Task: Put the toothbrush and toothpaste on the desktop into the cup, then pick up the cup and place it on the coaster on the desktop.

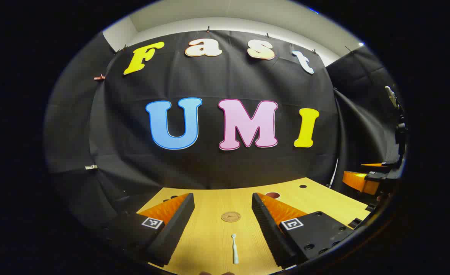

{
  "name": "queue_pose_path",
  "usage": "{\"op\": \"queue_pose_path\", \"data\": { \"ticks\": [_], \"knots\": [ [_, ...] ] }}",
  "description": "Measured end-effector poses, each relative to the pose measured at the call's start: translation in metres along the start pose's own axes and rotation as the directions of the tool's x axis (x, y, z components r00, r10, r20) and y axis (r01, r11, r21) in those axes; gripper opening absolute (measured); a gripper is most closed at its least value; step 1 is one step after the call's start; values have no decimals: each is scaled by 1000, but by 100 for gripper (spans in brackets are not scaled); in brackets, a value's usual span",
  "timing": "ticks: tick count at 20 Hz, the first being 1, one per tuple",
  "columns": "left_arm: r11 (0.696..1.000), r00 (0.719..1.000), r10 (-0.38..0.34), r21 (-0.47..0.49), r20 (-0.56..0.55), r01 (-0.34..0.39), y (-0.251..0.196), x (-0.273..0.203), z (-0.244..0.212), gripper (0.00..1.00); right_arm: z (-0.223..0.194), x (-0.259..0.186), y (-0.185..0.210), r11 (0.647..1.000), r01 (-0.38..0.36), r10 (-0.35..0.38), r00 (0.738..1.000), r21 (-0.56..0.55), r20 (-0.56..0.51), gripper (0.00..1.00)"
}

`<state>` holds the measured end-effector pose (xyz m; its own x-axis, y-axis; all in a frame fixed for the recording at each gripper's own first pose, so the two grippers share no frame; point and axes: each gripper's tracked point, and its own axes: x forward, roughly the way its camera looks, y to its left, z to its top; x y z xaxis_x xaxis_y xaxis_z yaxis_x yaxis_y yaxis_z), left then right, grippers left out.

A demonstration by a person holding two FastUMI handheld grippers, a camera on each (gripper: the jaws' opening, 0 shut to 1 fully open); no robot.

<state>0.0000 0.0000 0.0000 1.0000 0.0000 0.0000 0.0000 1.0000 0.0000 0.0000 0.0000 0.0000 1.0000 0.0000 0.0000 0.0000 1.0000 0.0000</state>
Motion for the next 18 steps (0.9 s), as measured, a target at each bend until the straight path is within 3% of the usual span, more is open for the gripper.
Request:
{"op": "queue_pose_path", "data": {
  "ticks": [5,18],
  "knots": [
    [1000,1000,-5,-2,-10,5,-4,3,-5,97,-16,4,4,1000,-12,10,998,-23,-64,97],
    [1000,999,-23,1,-29,23,-13,11,-13,97,-31,14,23,997,-71,72,992,8,-102,97]
  ]
}}
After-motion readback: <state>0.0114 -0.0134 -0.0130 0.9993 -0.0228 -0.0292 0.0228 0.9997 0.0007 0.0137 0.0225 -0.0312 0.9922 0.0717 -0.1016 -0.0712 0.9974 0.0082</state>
